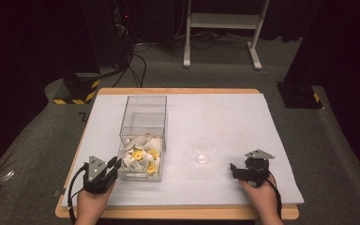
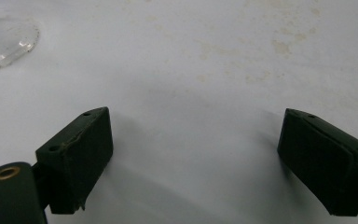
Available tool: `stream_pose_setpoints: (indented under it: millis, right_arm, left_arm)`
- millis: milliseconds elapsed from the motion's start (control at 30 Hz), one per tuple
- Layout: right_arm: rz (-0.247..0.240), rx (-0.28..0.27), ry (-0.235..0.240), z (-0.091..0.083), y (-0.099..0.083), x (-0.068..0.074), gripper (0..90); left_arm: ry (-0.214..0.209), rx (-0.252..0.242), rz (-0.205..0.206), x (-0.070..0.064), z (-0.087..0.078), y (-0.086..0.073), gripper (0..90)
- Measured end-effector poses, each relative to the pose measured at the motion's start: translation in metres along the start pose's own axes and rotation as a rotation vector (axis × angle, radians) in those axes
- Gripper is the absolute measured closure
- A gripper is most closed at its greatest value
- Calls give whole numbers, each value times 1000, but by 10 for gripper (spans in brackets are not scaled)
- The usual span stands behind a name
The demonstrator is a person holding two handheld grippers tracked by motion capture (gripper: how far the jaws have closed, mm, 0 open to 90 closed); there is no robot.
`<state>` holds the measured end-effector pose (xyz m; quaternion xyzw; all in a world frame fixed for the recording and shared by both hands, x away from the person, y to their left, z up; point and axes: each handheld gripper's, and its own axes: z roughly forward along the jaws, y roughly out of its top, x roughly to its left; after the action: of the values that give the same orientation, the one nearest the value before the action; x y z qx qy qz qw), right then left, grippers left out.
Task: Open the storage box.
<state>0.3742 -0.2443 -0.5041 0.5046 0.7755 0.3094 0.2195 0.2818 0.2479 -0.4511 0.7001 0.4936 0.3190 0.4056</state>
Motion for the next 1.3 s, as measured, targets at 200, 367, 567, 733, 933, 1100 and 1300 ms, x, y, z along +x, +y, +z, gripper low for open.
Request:
stream_pose_setpoints:
  millis: [200, 367, 567, 733, 933, 1100, 1300]
  right_arm:
    - [0, 0, 0, 0, 0, 0, 102]
    - [0, 0, 0, 0, 0, 0, 102]
    - [0, 0, 0, 0, 0, 0, 102]
    - [0, 0, 0, 0, 0, 0, 102]
    - [0, 0, 0, 0, 0, 0, 102]
    - [0, 0, 0, 0, 0, 0, 102]
    - [0, 0, 0, 0, 0, 0, 102]
  left_arm:
    - [-1, -3, 0, -1, -3, -2, 773]
    - [2, -6, -3, -1, -4, -3, 763]
    - [-4, -23, -15, 2, -4, -1, 660]
    - [-11, -37, 7, 1, -8, 3, 590]
    - [-36, -43, 8, 9, -9, 11, 533]
    - [-40, -34, 18, 16, -9, 15, 494]
    - [-33, -54, -5, 28, -9, 15, 475]
